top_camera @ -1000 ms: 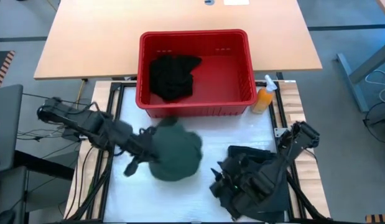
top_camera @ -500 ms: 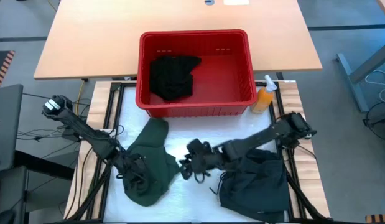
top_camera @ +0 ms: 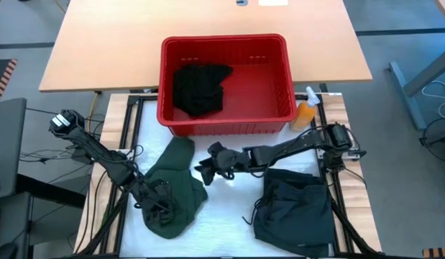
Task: Fold laundry
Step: Fold the green shirt
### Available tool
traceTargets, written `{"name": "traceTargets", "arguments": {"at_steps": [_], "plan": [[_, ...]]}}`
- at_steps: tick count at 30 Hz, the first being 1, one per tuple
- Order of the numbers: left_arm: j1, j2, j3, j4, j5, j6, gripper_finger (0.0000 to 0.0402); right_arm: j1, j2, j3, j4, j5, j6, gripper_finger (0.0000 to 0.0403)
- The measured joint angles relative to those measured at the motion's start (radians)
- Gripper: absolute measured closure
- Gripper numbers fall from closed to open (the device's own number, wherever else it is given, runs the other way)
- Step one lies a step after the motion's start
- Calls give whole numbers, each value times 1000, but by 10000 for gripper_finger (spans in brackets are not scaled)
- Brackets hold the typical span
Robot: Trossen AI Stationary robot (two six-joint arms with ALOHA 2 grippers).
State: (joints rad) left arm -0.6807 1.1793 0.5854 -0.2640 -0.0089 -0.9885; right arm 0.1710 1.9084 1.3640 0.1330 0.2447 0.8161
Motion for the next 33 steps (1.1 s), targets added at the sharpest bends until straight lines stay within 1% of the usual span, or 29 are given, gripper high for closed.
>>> {"name": "traceTargets", "arguments": {"at_steps": [4,9,11,15,20,23,26,28,29,31,33], "plan": [[7,0,0,16,-4,8,401,2,98,18,85,-12,-14,192],[18,0,0,37,28,7,401,-5,175,81,101,-15,-12,152],[20,0,0,48,49,8,401,-11,209,113,88,-43,0,138],[20,0,0,48,50,9,401,-24,276,192,66,-109,24,122],[20,0,0,51,50,15,401,-29,353,281,-40,-120,44,117],[20,0,0,51,50,17,401,-23,361,314,-62,-119,5,117],[21,0,1,55,53,39,401,-14,333,332,-67,-107,-56,116],[21,0,0,55,55,41,401,-12,311,334,-92,-88,-55,116],[21,0,0,55,56,40,401,-12,299,333,-122,-70,-24,116],[21,0,0,56,57,40,401,-13,272,333,-239,-12,91,116],[21,0,0,57,56,37,401,-21,267,333,-319,3,199,116]]}}
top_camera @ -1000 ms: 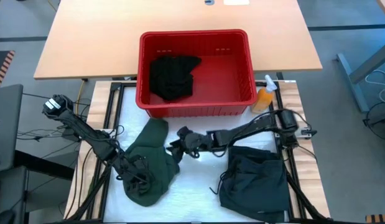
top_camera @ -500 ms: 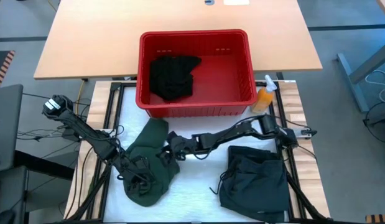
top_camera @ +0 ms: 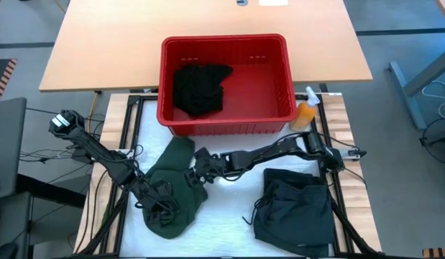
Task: Fold laundry
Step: Fold the green shirt
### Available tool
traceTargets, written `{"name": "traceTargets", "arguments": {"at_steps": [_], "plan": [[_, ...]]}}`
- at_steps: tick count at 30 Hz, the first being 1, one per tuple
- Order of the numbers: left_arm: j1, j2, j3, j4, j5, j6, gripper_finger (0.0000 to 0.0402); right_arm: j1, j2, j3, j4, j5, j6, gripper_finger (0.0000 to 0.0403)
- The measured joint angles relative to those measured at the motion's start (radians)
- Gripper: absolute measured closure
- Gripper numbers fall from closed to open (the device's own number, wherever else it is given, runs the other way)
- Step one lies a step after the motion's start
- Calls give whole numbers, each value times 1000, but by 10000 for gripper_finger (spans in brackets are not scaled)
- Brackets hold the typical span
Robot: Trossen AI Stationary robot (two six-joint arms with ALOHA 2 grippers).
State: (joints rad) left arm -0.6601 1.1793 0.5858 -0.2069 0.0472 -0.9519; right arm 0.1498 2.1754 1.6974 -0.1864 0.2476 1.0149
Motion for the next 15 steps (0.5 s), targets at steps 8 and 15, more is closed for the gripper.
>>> {"name": "traceTargets", "arguments": {"at_steps": [8,15], "plan": [[0,0,0,48,-25,43,402,-18,84,-1,94,-93,80,116],[1,0,0,45,-25,45,402,1,137,-2,329,-143,55,123]]}}
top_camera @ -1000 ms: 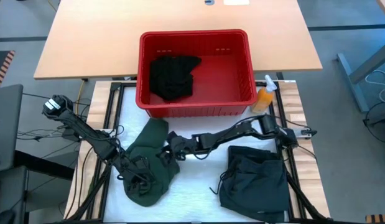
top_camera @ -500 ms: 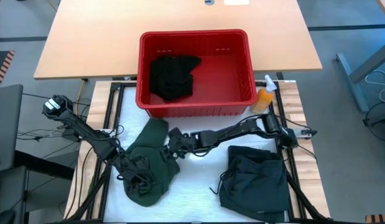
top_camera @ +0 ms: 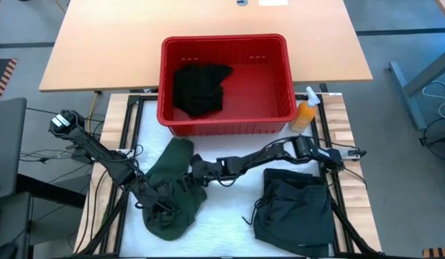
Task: Fold laundry
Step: Fold the green shirt
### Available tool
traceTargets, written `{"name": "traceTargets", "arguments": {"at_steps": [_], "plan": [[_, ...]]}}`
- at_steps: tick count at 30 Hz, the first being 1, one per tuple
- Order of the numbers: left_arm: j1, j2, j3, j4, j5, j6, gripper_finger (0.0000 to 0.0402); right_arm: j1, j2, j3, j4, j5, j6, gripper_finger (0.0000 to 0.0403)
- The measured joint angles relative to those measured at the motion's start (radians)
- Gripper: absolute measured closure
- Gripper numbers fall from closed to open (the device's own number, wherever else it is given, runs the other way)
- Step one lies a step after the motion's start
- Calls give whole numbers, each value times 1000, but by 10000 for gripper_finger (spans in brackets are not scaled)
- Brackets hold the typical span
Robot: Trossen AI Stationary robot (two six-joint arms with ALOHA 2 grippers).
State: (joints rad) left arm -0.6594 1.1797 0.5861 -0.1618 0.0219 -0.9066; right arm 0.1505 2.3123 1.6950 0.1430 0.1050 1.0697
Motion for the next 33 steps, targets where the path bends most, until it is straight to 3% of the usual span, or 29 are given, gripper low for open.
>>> {"name": "traceTargets", "arguments": {"at_steps": [4,10,11,15,20,27,33], "plan": [[0,0,0,1,0,-15,401,11,-2,1,-31,57,-12,179],[0,0,0,3,0,-1,401,3,-11,0,-27,23,-71,362],[0,0,0,3,0,3,401,3,-11,0,-27,13,-80,375],[0,-7,0,3,-17,18,401,3,-32,0,-47,-37,-86,375],[4,-36,0,-2,-104,74,401,-3,-141,0,-153,-15,-189,375],[23,-84,0,-46,-179,76,401,16,-433,0,-575,175,-405,375],[23,-121,0,-45,-324,74,401,105,-676,-12,-861,418,-408,375]]}}
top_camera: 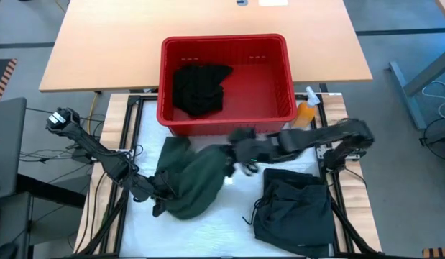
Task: Fold laundry
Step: Fold the green shirt
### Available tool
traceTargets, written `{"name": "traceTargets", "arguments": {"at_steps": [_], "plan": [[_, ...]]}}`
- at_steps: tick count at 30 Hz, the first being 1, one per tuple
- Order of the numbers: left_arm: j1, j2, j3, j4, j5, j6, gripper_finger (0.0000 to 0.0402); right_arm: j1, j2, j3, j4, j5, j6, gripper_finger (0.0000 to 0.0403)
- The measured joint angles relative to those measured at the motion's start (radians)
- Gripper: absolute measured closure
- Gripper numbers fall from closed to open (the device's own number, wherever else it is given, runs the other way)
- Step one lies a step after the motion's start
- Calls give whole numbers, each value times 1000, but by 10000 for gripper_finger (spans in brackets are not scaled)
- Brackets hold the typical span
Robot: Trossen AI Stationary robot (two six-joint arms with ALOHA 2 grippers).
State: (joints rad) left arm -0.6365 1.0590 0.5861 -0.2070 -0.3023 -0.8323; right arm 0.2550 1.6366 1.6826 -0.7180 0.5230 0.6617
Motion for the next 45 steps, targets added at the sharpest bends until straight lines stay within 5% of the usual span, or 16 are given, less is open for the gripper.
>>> {"name": "traceTargets", "arguments": {"at_steps": [7,13,18,29,34,39,45], "plan": [[1,1,0,42,-181,-2,401,182,-172,-268,-147,77,337,375],[49,1,0,41,-210,-2,401,384,-224,-588,231,-76,654,375],[134,1,0,42,-51,-18,393,536,-161,-720,539,-37,824,370],[312,1,0,15,571,-17,295,561,28,-725,686,24,992,370],[426,1,30,275,903,-6,272,570,74,-725,788,29,982,370],[517,22,95,559,763,152,274,565,84,-724,789,28,988,369],[554,237,256,420,736,376,278,550,79,-724,793,20,983,368]]}}
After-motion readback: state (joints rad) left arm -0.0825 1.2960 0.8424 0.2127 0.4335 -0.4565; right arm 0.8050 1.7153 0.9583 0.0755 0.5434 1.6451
